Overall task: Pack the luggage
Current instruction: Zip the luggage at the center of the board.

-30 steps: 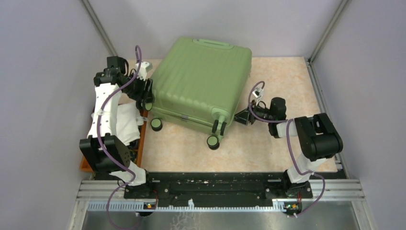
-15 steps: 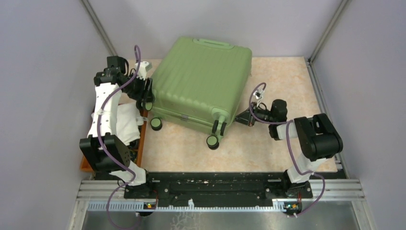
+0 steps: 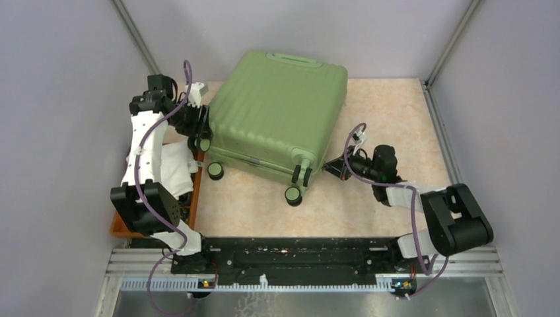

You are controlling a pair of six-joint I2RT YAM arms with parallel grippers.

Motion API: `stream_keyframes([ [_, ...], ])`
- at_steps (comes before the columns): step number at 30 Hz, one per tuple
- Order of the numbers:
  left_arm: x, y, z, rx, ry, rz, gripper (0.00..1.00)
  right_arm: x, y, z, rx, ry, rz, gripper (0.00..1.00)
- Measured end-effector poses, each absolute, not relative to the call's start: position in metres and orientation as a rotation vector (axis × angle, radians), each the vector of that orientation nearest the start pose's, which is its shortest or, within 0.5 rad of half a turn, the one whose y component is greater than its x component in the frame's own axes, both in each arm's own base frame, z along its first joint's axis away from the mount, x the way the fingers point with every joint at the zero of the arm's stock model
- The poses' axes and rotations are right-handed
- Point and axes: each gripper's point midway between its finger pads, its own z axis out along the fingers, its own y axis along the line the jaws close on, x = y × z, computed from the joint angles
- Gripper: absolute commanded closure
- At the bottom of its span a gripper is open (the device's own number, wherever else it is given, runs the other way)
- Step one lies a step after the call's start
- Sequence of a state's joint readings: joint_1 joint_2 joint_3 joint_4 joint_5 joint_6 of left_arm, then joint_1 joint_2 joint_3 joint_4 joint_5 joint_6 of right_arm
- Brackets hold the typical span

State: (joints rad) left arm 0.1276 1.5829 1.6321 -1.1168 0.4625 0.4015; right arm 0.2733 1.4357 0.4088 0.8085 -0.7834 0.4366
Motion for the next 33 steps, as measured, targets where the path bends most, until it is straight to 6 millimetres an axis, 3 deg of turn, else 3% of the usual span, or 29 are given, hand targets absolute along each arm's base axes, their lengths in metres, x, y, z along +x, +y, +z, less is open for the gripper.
stream_keyframes([
  [16,0.361,-0.027,0.226,0.471,2.463,-0.433,1.00,0.253,0.219,0.122,-0.401,1.881,0.972,1.00],
  [33,0.364,-0.030,0.226,0.465,2.449,-0.442,1.00,0.212,0.256,0.121,-0.453,1.876,0.962,1.00],
])
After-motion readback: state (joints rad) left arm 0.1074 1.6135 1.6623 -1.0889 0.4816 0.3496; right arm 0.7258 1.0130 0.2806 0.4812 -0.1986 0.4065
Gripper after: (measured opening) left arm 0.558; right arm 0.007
